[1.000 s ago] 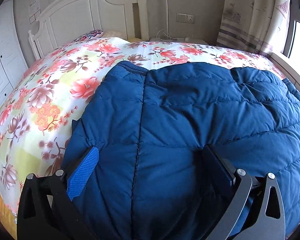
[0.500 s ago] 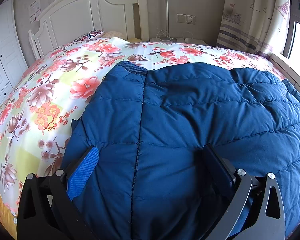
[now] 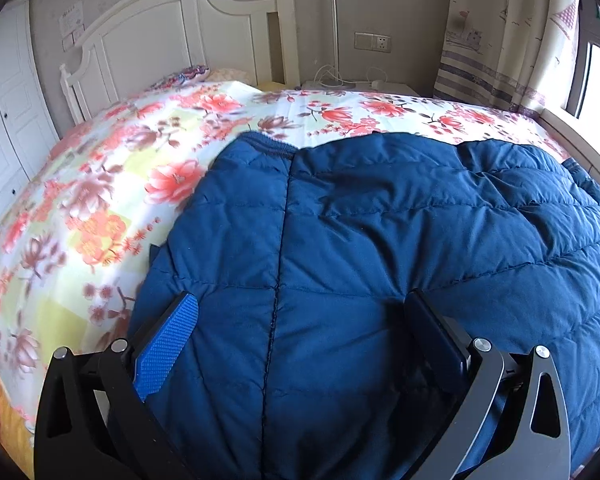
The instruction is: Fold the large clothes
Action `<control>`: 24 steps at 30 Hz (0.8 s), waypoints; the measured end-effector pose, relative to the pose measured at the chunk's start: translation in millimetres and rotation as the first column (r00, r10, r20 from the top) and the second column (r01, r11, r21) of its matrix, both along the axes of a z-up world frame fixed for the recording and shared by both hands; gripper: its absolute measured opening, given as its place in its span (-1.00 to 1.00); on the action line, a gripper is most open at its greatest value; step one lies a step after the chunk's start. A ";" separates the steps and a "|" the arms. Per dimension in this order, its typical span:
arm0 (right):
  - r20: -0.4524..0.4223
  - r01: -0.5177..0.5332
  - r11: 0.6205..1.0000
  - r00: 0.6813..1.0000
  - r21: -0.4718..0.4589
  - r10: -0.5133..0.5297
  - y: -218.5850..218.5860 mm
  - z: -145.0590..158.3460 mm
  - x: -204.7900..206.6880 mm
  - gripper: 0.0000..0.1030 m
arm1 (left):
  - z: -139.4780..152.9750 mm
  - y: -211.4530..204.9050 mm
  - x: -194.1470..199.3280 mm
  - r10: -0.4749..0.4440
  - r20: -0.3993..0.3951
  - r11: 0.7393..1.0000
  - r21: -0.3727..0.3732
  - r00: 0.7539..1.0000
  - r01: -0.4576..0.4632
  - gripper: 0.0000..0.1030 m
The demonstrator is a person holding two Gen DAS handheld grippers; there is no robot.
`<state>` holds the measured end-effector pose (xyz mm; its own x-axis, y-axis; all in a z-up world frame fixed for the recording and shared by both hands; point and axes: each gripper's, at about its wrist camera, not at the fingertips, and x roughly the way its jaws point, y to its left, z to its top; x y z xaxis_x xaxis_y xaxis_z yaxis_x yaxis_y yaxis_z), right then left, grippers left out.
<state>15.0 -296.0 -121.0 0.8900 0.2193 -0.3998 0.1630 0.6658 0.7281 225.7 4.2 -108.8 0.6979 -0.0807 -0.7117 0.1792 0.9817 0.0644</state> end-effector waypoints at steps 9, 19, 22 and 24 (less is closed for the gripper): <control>0.079 0.020 0.989 0.997 -0.144 -0.009 17.6 35.4 -8.8 -0.33 | 8.2 -89.2 -47.9 -0.244 0.047 0.970 0.019 0.969 0.243 0.91; 0.221 0.052 0.791 0.969 -0.609 0.106 136.6 147.5 22.4 -0.34 | 52.9 28.0 -77.3 -0.195 0.167 0.935 -0.265 0.966 0.235 0.91; 0.216 0.012 0.615 0.941 -0.789 0.259 223.1 172.6 45.8 -0.34 | 80.9 116.9 -76.3 0.008 0.230 0.923 -0.377 0.973 0.081 0.91; 0.146 -0.038 0.438 0.913 -0.898 0.381 294.3 171.3 63.4 -0.32 | 92.4 158.1 -80.1 0.109 0.249 0.915 -0.405 0.962 0.001 0.91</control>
